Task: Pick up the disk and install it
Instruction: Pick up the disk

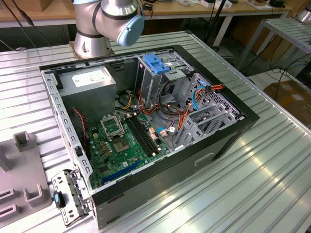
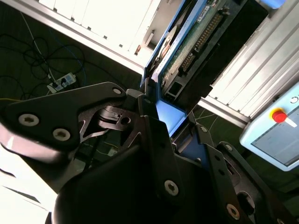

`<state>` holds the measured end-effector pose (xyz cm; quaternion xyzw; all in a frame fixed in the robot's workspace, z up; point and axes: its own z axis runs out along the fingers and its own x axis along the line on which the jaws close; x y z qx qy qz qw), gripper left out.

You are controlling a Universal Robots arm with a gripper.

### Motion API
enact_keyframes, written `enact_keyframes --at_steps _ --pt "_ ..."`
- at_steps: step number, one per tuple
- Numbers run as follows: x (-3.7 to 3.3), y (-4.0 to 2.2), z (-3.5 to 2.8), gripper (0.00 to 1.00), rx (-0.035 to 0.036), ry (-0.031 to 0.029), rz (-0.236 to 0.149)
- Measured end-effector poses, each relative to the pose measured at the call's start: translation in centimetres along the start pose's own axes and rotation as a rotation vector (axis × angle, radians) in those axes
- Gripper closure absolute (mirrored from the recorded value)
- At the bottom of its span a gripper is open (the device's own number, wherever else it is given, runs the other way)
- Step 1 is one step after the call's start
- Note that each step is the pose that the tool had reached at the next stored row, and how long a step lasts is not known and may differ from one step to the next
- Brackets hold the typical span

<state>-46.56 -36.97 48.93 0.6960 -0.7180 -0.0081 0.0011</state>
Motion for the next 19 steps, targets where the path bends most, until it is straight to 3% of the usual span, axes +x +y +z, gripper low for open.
enact_keyframes --at_steps 13,19 --pt "-0.02 0.03 -1.92 0.63 0.0000 0.0000 0.000" --pt "-0.02 0.03 -2.01 0.63 0.0000 0.0000 0.000"
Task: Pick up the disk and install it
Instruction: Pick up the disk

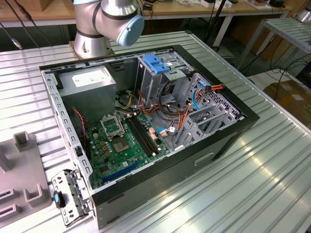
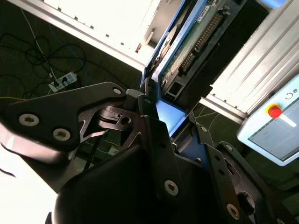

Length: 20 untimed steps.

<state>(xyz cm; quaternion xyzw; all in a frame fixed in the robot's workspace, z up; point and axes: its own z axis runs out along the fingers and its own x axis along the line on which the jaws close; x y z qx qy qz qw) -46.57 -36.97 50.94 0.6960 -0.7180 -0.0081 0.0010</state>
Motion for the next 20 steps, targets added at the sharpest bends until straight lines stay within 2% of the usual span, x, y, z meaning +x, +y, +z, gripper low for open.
enact_keyframes --at_steps 7,20 --pt "-0.01 -0.22 0.00 0.63 0.0000 0.0000 0.000" --pt "-0.04 -1.19 -0.01 0.63 0.0000 0.0000 0.000"
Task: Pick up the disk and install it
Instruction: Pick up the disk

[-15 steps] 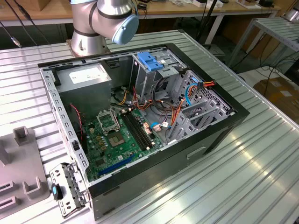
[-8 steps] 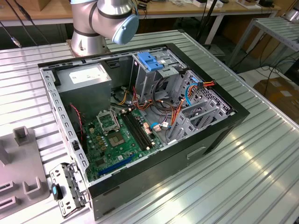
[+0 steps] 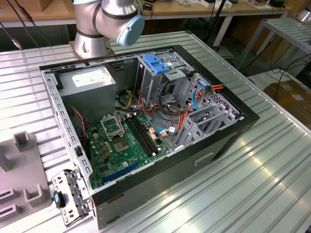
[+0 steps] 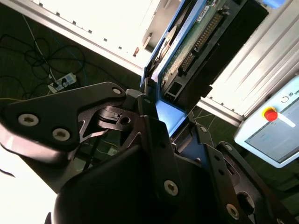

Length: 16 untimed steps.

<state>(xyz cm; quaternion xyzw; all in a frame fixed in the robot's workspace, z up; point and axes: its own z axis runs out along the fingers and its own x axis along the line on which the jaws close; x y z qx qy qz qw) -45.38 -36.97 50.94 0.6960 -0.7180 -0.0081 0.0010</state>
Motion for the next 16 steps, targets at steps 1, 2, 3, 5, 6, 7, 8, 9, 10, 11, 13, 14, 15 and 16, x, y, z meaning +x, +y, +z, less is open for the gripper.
enact_keyframes --at_steps 1,2,3,5,6,7,8,9,10,11,13,14,15,16 --pt "0.00 -0.08 0.00 0.63 0.0000 0.0000 0.000" --pt "-0.01 -0.15 0.00 0.63 0.0000 0.0000 0.000" --pt "-0.01 -0.21 0.00 0.63 0.0000 0.0000 0.000" --pt "-0.01 -0.33 0.00 0.63 0.0000 0.0000 0.000" --pt "-0.01 -0.39 -0.01 0.63 -0.0001 0.0000 0.000" --pt "-0.02 -0.46 -0.01 0.63 0.0000 0.0000 0.000" --pt "-0.02 -0.52 -0.01 0.63 0.0000 0.0000 0.000" --pt "-0.02 -0.60 0.00 0.63 0.0000 0.0000 0.000" --pt "-0.02 -0.65 -0.01 0.63 0.0000 0.0000 0.000" --pt "-0.02 -0.72 -0.01 0.63 0.0000 0.0000 0.000" --pt "-0.03 -0.84 -0.01 0.63 0.0001 0.0000 0.000" --pt "-0.03 -0.90 -0.01 0.63 0.0001 0.0000 0.000" --pt "-0.03 -0.98 -0.01 0.63 0.0000 0.0000 0.000" --pt "-0.03 -1.08 -0.01 0.63 0.0000 0.0000 0.000"
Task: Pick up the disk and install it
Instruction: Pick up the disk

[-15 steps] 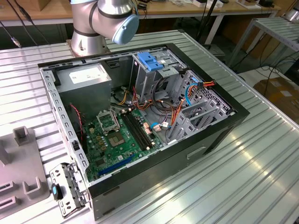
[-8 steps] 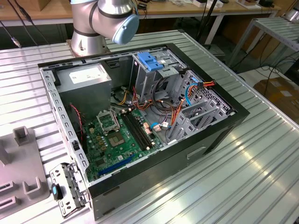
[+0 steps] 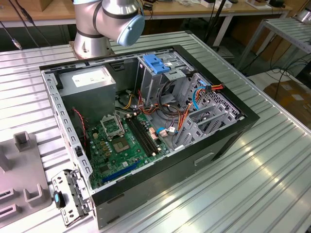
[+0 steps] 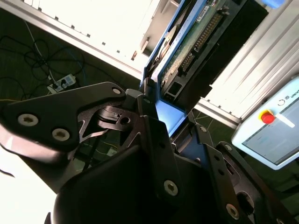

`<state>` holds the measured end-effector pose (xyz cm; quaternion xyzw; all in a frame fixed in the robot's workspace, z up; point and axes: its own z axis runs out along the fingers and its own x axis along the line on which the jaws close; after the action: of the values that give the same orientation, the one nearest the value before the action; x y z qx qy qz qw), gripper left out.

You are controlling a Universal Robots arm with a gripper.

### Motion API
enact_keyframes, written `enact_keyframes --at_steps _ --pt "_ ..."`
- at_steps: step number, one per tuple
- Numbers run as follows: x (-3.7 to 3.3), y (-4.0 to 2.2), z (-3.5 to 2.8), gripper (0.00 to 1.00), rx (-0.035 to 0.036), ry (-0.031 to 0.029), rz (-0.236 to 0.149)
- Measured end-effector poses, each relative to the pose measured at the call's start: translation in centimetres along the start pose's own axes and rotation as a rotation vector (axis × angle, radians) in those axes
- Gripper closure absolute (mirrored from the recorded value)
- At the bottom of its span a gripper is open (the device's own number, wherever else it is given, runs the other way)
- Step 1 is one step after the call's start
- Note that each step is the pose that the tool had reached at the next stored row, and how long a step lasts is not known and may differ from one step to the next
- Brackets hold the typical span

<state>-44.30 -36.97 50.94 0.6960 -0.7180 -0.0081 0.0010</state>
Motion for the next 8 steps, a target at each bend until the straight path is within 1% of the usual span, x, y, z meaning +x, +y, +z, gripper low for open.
enact_keyframes --at_steps 3,4,5,6,8 --pt "-0.01 -0.21 -0.01 0.63 -0.0001 0.0000 0.000" --pt "-0.02 -0.55 -0.01 0.63 0.0000 0.0000 0.000" --pt "-0.03 -1.12 -0.01 0.63 0.0000 0.0000 0.000" --pt "-0.06 -1.96 -0.03 0.63 0.0000 0.0000 0.000" --pt "-0.08 -2.43 -0.03 0.63 0.0000 0.0000 0.000"
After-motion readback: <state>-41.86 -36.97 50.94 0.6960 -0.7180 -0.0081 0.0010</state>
